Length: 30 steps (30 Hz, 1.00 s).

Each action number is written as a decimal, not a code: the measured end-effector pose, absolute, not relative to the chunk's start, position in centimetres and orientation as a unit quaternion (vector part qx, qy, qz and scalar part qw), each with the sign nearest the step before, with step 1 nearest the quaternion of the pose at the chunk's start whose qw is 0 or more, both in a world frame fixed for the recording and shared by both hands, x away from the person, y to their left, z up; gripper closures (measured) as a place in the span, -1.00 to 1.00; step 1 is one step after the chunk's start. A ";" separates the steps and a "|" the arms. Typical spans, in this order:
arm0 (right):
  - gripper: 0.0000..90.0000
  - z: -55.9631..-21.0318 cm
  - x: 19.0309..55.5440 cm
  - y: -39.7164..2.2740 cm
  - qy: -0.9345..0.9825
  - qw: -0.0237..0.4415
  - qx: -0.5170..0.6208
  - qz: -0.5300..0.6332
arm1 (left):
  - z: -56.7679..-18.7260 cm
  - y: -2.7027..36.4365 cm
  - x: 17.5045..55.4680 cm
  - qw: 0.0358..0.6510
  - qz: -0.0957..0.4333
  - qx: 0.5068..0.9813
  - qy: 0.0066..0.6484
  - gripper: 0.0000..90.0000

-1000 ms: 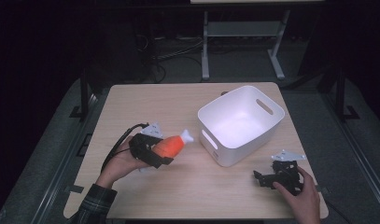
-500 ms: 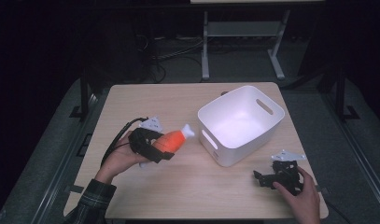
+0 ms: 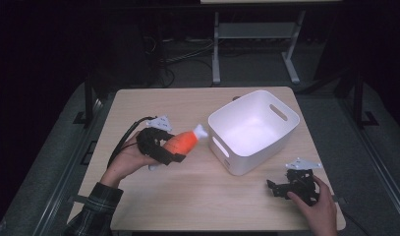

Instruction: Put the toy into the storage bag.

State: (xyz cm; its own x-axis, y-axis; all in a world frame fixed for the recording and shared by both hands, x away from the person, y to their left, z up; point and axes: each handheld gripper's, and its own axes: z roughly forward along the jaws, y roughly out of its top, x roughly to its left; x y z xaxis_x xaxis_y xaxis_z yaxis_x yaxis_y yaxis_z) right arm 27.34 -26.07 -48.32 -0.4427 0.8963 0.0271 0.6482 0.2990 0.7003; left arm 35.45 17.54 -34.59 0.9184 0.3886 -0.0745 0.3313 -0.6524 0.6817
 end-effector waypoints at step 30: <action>-1.00 -48.3 27.3 -26.1 0.783 0.188 0.493 0.328 | -31.5 15.0 37.3 0.374 0.036 0.911 0.169 -0.55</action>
